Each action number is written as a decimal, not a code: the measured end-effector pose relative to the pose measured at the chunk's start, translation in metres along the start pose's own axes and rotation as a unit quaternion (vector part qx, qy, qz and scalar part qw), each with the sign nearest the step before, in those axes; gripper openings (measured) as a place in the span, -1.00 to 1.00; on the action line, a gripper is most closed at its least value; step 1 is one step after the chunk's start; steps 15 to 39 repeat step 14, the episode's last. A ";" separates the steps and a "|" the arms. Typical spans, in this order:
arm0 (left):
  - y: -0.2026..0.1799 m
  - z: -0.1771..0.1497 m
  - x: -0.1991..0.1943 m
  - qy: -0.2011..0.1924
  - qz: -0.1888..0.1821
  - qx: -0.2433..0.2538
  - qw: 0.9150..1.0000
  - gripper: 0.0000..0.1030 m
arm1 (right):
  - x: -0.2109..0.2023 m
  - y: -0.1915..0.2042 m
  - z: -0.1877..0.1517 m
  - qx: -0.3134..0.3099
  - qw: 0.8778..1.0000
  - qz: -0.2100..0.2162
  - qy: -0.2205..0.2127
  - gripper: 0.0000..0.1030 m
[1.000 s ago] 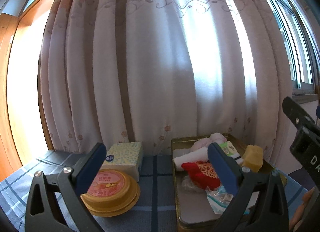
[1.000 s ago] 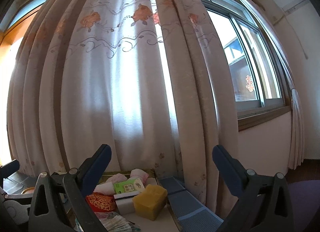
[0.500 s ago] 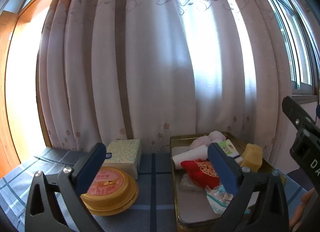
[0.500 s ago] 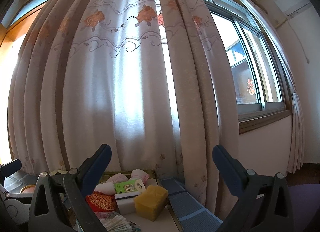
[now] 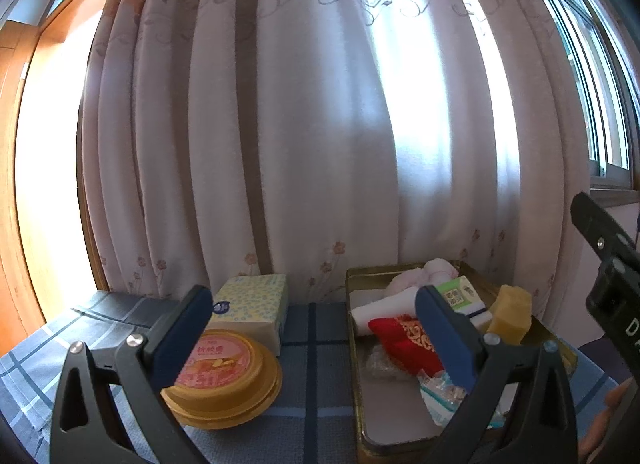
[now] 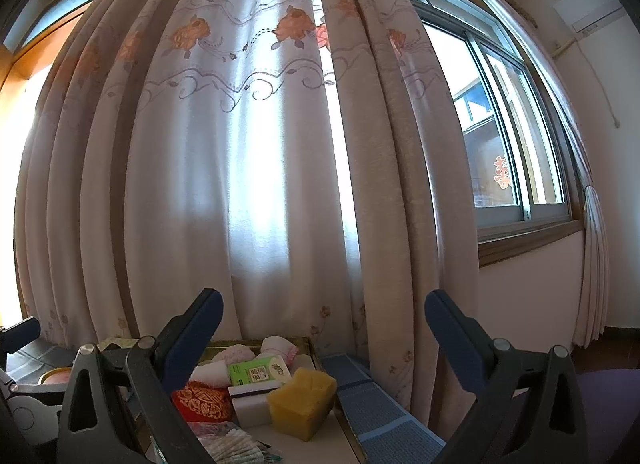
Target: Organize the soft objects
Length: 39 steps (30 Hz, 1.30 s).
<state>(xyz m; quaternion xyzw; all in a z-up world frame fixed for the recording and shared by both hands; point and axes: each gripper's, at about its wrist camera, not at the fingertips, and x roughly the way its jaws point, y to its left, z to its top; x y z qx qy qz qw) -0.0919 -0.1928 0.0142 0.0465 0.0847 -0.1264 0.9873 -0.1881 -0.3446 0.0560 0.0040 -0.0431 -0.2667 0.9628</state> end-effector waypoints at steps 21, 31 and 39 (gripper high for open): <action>0.005 -0.003 0.002 0.016 -0.010 -0.010 1.000 0.99 | -0.001 0.000 0.000 0.002 1.000 -0.002 -0.001 0.99; 0.005 -0.003 0.002 0.016 -0.010 -0.010 1.000 0.99 | -0.001 0.000 0.000 0.002 1.000 -0.002 -0.001 0.99; 0.005 -0.003 0.002 0.016 -0.010 -0.010 1.000 0.99 | -0.001 0.000 0.000 0.002 1.000 -0.002 -0.001 0.99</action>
